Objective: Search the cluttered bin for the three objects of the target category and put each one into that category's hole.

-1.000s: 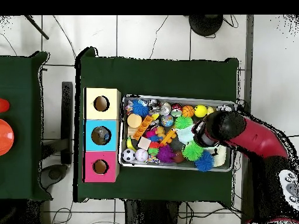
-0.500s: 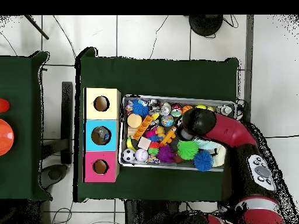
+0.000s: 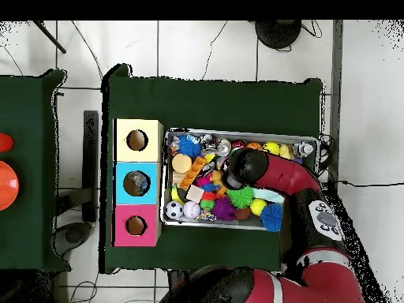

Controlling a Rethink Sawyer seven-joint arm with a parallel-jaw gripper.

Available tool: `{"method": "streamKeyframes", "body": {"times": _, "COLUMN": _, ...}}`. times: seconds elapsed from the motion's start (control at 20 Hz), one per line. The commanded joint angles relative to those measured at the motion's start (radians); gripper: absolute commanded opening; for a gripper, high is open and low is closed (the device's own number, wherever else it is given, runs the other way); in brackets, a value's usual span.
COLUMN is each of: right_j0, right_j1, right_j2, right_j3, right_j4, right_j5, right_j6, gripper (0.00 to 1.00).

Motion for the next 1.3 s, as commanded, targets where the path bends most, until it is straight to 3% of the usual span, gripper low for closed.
{"method": "streamKeyframes", "body": {"times": 0.05, "right_j0": 0.011, "right_j1": 0.052, "right_j2": 0.043, "right_j3": 0.052, "right_j4": 0.077, "right_j5": -0.036, "right_j6": 0.192, "gripper": 1.0}}
{"method": "streamKeyframes", "body": {"times": 0.6, "right_j0": -0.011, "right_j1": 0.13, "right_j2": 0.083, "right_j3": 0.039, "right_j4": 0.106, "right_j5": -0.112, "right_j6": 0.144, "gripper": 1.0}}
{"method": "streamKeyframes", "body": {"times": 1.3, "right_j0": 0.049, "right_j1": -0.034, "right_j2": 0.042, "right_j3": 0.145, "right_j4": 0.158, "right_j5": 0.073, "right_j6": 0.145, "gripper": 1.0}}
